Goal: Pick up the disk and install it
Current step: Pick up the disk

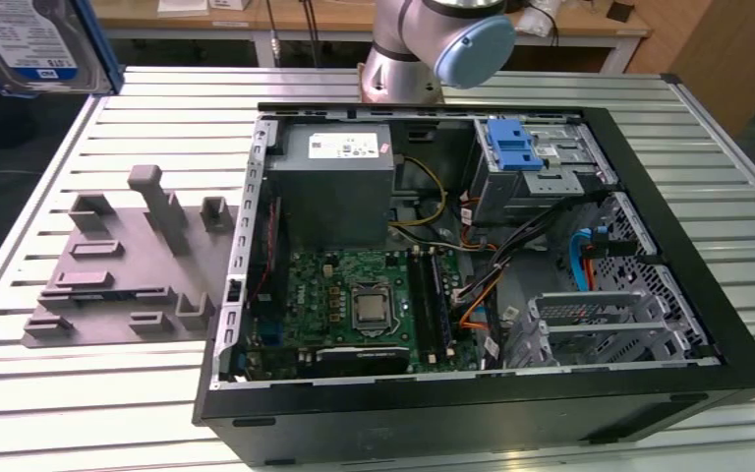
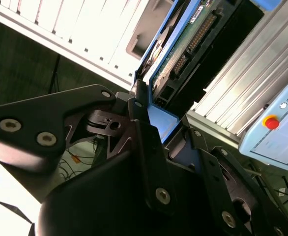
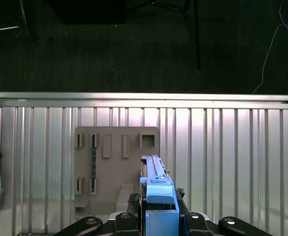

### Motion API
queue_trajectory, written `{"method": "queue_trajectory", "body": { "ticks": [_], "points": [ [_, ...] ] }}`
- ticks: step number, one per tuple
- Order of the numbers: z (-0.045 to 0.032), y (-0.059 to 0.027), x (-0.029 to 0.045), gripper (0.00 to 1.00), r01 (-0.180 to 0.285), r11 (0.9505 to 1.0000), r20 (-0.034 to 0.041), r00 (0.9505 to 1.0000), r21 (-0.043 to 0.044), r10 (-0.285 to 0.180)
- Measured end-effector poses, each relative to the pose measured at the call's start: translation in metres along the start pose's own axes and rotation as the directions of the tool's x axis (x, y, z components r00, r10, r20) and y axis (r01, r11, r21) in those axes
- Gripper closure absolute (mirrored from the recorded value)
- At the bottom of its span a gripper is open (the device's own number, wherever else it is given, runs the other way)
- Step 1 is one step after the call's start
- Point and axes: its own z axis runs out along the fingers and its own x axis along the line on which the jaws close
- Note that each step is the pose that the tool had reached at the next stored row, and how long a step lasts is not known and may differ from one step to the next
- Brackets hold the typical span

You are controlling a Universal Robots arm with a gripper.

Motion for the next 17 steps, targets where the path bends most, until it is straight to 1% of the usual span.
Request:
{"method": "queue_trajectory", "body": {
  "ticks": [17],
  "points": [
    [-0.0002,-0.0123,-0.0001,0.64,0.000,1.0000,0.0000,1.0000,0.0000,0.000]
  ]
}}
